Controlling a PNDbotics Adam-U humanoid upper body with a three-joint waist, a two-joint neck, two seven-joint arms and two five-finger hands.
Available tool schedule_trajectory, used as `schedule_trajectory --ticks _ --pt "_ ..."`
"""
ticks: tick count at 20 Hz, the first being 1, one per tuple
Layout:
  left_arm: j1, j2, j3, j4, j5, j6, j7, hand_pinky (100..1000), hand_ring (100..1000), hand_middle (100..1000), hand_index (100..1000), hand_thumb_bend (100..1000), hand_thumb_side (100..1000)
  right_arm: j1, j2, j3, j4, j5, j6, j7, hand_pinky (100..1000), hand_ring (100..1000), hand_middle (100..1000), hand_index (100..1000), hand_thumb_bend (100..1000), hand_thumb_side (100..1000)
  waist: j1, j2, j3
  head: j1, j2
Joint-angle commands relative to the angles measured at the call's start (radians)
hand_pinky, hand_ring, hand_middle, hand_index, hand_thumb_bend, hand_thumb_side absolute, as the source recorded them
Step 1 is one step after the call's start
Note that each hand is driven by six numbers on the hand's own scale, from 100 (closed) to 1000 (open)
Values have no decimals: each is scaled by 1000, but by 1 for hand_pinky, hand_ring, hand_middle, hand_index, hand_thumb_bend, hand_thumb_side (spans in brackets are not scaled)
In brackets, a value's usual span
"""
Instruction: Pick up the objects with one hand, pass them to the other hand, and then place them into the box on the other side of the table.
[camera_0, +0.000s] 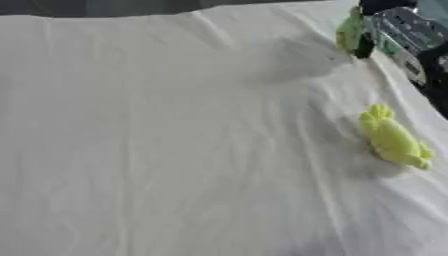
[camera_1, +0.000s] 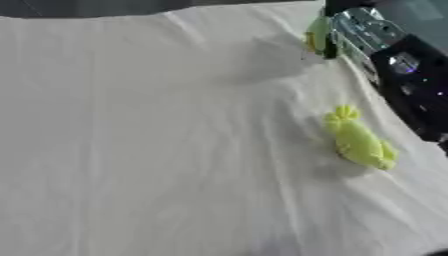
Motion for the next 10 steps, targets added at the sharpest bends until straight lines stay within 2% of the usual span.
schedule_trajectory --ticks 1,10 --pt "-6 34 20 -15 -4 0 -4 735 777 747 728 100 685 -15 -29 -28 -15 -1 284 284 755 638 410 474 342 100 0 -26 -4 0 -1" --pt "-6 33 19 -16 -5 0 -9 737 778 747 728 100 681 -44 -15 -63 -94 44 284 284 760 600 383 472 274 100 0 -49 -19 3 11"
